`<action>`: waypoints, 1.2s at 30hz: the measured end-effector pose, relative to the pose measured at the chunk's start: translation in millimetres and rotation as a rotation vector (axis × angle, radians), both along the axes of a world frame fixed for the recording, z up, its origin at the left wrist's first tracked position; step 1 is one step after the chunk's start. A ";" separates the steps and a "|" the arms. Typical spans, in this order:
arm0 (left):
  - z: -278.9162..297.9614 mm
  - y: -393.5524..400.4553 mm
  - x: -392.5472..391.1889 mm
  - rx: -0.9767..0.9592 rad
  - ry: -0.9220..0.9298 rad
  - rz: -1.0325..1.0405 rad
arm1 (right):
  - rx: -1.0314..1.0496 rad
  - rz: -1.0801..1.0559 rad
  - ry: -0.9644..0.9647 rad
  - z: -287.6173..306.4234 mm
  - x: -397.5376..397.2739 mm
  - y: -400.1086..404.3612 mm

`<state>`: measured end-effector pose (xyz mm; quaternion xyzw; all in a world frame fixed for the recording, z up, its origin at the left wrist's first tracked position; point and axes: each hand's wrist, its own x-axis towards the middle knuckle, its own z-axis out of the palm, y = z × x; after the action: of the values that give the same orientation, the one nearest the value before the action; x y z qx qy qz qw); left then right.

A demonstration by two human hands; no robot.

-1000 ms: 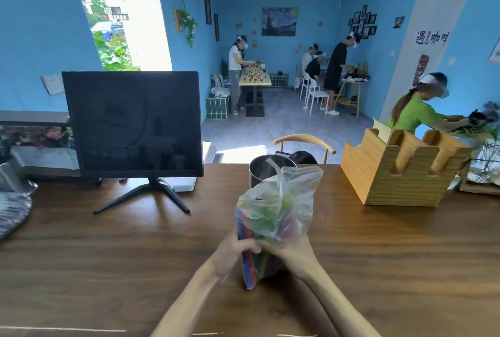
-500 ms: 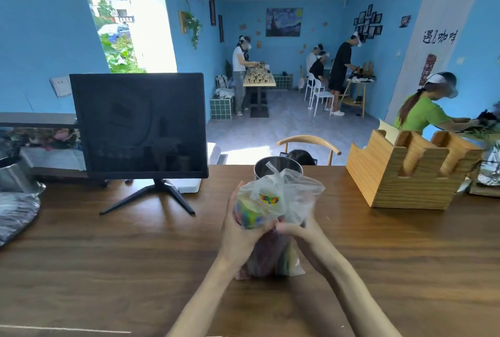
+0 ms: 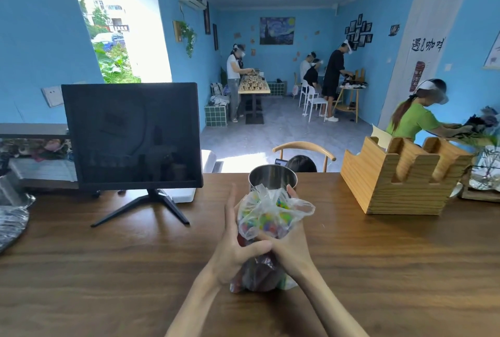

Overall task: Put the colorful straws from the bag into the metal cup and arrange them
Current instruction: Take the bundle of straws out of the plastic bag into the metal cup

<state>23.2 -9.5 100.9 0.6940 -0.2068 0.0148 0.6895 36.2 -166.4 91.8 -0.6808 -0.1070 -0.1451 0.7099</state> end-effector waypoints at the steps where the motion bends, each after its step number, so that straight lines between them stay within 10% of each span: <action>1: 4.0 -5.6 1.5 -0.011 -0.003 0.046 | 0.013 0.006 -0.006 0.7 0.0 2.6; 8: -14.0 -32.0 9.2 -0.076 0.038 0.413 | -0.096 -0.049 -0.083 -12.8 -2.2 8.9; 36: -2.3 11.3 -12.2 0.064 -0.048 0.071 | -0.181 0.386 0.077 9.0 -28.3 -31.6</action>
<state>11.0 1.7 98.6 0.7218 -0.1990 0.0492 0.6610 7.9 -198.0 100.8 -0.7135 -0.2210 0.0298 0.6642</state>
